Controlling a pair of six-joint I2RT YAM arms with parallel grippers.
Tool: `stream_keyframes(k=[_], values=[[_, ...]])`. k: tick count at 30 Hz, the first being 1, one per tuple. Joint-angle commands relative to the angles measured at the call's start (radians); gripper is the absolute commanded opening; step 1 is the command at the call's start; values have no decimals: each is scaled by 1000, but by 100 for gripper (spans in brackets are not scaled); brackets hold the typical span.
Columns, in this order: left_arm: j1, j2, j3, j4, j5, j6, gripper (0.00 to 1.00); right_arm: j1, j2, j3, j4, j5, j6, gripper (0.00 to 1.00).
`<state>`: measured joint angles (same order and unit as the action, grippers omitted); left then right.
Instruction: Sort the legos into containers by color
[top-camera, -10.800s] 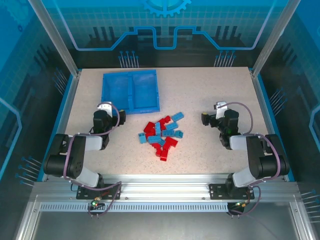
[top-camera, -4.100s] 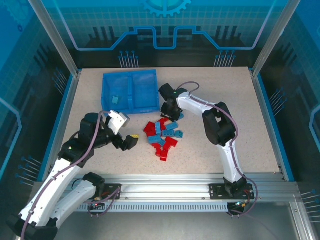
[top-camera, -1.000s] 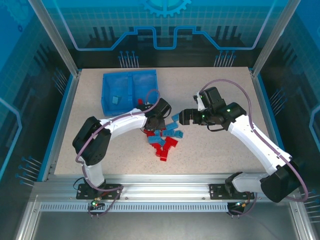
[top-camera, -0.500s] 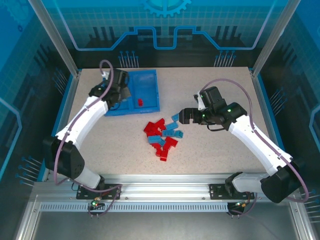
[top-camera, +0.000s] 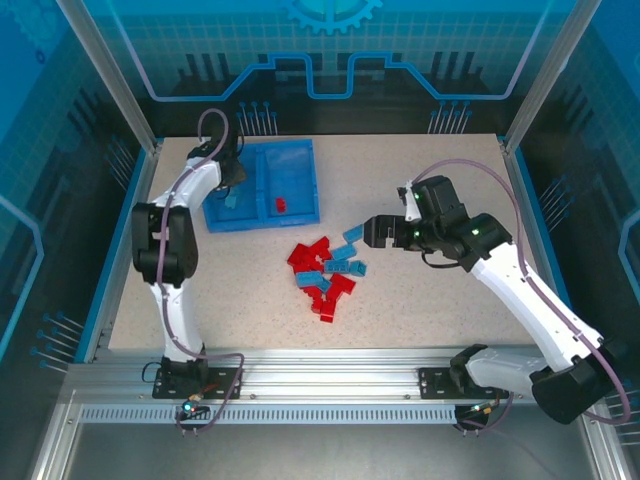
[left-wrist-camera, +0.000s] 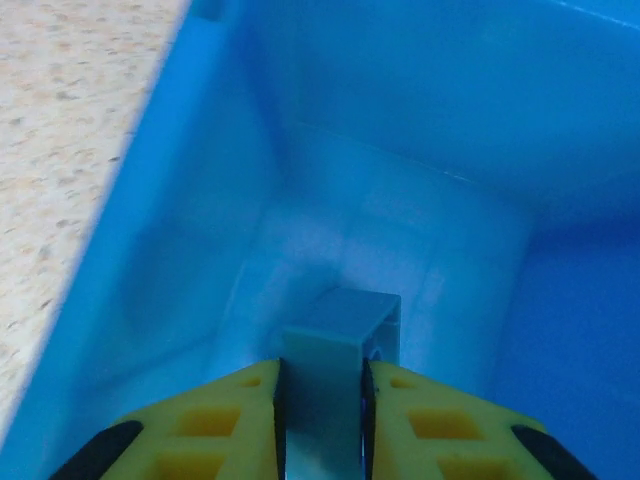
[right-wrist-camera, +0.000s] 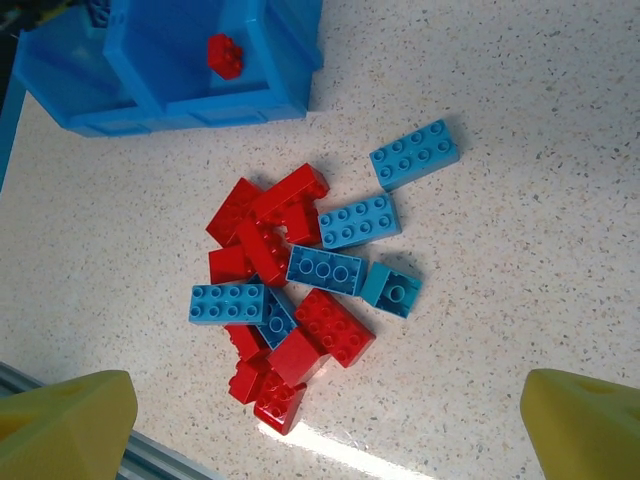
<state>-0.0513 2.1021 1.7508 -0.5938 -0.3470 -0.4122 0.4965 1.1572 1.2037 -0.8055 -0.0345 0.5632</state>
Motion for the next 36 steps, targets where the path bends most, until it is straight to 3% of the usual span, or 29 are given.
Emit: stream_keyframes(k=[1, 6, 9, 14, 18, 21, 26, 31, 36], values=[[5, 33, 92, -27, 55, 11, 34, -3, -37, -16, -26, 12, 22, 100], [5, 19, 118, -53, 55, 14, 41, -3, -44, -20, -24, 14, 28, 100], [5, -73, 68, -41, 90, 10, 39, -2, -24, -18, -7, 7, 21, 100], [-6, -402, -154, 36, 220, -33, 38, 14, 62, -2, 19, -3, 19, 100], [-64, -672, -341, 85, 283, 21, 37, 70, 166, 36, 48, -5, 6, 98], [-143, -859, -484, 100, 306, 113, 37, 123, 276, 77, 66, 1, -1, 97], [-306, -1127, -702, 82, 396, 398, 41, 162, 515, 203, 66, 34, 126, 84], [-348, -1343, -879, 68, 565, 663, 52, 169, 736, 346, 57, 66, 235, 71], [-351, -1482, -956, 55, 575, 781, 73, 175, 923, 531, -30, 97, 310, 59]])
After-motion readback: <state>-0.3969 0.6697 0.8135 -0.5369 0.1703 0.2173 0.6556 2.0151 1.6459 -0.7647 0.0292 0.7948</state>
